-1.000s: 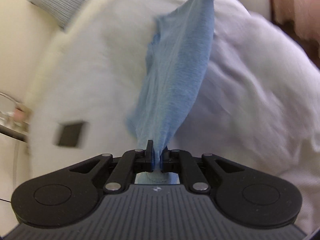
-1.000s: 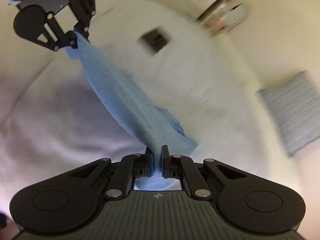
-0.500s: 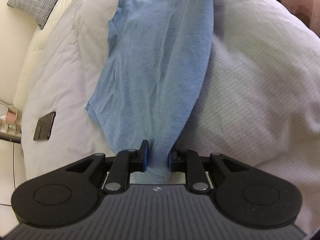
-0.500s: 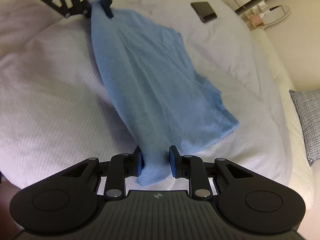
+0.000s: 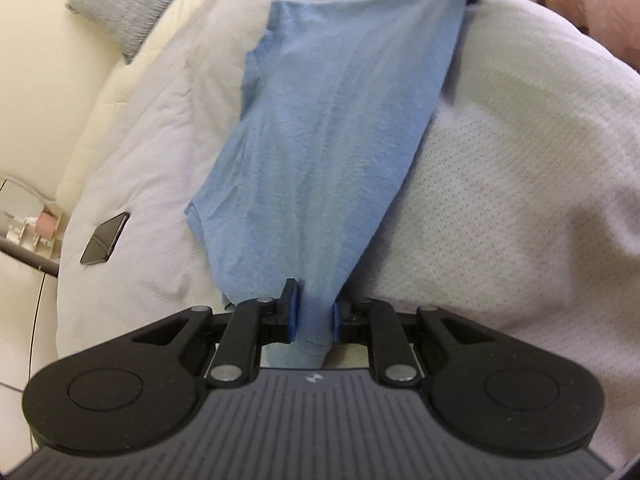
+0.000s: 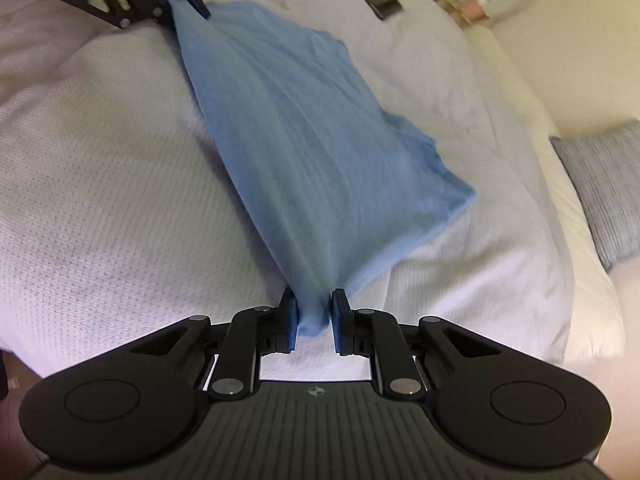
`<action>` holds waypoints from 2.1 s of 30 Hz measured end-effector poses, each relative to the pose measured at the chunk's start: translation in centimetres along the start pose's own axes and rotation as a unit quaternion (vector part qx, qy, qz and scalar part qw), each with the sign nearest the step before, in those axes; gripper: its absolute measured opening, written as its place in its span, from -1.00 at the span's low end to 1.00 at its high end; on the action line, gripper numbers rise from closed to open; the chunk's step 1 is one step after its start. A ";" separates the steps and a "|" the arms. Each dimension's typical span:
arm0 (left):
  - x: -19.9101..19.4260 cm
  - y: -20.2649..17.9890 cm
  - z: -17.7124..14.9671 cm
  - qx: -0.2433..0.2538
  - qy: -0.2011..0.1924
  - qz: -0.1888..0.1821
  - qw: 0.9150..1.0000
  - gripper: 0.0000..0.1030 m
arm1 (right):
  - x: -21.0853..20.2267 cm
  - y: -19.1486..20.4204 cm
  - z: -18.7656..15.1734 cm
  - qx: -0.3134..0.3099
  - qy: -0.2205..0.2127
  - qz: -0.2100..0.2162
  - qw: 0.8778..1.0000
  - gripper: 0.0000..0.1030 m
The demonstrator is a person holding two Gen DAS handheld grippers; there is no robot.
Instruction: Fold clothes
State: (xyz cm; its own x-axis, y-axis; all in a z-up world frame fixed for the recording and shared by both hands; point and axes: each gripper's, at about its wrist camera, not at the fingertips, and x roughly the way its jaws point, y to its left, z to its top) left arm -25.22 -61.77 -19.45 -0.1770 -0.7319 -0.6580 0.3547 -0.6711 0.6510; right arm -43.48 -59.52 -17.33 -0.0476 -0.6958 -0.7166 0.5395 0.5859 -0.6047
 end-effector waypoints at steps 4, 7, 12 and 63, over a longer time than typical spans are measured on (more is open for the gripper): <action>-0.6 -0.9 -1.1 -0.027 -0.019 0.021 0.999 -0.73 | 0.1 1.5 -1.1 0.043 -0.006 -0.035 0.998 -0.71; -1.0 -1.6 -2.0 -0.050 -0.032 0.040 0.997 -0.74 | 0.0 2.7 -1.8 0.074 -0.018 -0.063 0.995 -0.70; -1.3 -2.4 -3.5 -0.101 -0.056 0.066 0.991 -0.74 | -0.8 4.5 -2.7 0.129 -0.041 -0.104 0.985 -0.69; -18.5 -5.4 -3.7 -0.545 -0.027 0.078 0.834 0.98 | -17.2 6.7 -5.1 0.538 -0.104 0.003 0.837 0.94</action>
State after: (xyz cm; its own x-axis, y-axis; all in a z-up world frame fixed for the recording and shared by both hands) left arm -20.48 -44.14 -12.17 -0.0804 -0.8246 -0.5600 0.9964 -0.0817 -0.0227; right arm -43.31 -41.46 -10.83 0.0442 -0.8171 -0.5747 0.9889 -0.0457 0.1411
